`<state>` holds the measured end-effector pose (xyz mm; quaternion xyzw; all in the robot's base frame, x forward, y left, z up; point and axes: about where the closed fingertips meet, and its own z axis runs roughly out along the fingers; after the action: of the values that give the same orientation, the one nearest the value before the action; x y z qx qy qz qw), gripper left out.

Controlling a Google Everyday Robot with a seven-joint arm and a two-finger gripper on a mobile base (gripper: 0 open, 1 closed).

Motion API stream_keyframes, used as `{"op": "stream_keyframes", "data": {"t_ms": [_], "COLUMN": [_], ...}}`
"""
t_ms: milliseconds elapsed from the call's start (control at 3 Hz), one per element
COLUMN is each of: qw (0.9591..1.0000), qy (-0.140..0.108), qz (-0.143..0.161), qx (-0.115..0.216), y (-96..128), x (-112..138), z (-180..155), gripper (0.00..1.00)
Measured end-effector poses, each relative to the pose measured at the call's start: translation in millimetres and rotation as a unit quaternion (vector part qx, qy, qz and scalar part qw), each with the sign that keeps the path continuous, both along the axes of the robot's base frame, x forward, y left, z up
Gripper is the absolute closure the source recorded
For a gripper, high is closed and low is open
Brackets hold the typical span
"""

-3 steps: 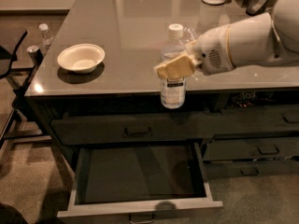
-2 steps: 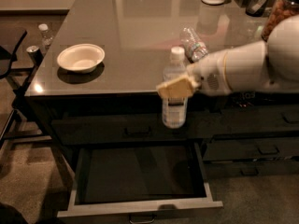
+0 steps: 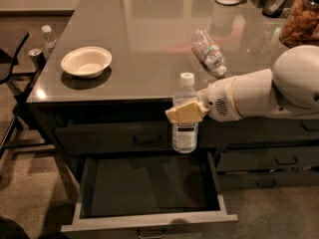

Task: Place blue plastic bottle into middle drawer

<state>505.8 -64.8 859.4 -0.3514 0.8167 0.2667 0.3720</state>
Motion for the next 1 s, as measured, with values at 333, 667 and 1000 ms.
{"op": "stream_keyframes", "data": {"t_ms": [333,667,1000], "qw": [0.9992,0.9955,0.9916], "qy": [0.027,0.055,0.061], "qz": [-0.027,-0.071,-0.110], "qx": [0.015,0.031,0.031], "y": [8.3,18.9,20.9], "x": [-10.6,-22.1,-23.9], "z": [-31.8,-89.1,-126.8], "gripper": [1.00,1.00,1.00]}}
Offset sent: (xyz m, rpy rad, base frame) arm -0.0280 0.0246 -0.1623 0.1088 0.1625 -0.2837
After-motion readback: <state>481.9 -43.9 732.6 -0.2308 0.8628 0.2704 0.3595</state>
